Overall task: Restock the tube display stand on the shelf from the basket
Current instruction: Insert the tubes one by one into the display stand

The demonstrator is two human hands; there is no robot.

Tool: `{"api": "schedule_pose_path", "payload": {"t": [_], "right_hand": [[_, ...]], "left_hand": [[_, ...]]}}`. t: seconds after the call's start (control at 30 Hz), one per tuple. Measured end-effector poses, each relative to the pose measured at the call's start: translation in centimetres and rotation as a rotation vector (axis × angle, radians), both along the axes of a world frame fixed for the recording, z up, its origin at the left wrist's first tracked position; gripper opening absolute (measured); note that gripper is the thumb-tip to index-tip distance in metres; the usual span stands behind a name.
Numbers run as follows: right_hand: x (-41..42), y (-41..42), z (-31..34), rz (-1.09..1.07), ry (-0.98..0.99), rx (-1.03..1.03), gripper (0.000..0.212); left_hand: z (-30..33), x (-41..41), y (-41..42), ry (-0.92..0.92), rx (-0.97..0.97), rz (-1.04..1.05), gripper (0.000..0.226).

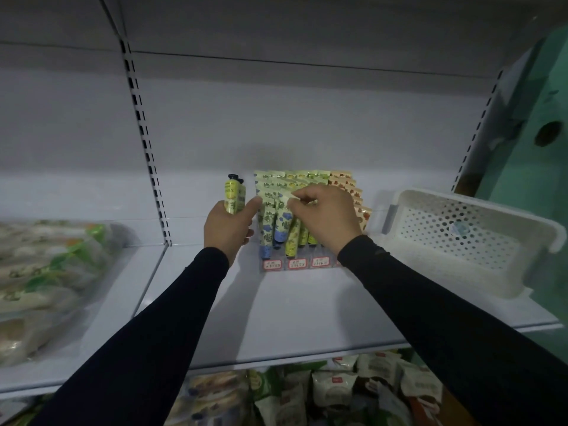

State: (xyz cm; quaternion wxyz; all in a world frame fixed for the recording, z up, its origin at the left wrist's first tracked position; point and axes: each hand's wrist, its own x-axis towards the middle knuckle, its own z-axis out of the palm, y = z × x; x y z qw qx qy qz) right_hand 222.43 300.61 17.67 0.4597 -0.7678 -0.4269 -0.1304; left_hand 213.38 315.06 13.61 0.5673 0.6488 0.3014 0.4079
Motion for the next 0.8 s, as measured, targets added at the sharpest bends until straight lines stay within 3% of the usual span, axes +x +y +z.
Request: {"api": "schedule_pose_path", "payload": {"t": [0.37,0.8], "right_hand": [[0.6,1.3,-2.1,-0.067,-0.122,-0.202,0.022],[1.6,2.3,-1.5,-0.023,-0.153,-0.273,0.034]], "left_hand": [[-0.4,0.7,0.0,0.022,-0.027,-0.035,0.036],[-0.1,0.7,-0.2,-0.007,-0.041,-0.071,0.024]]}}
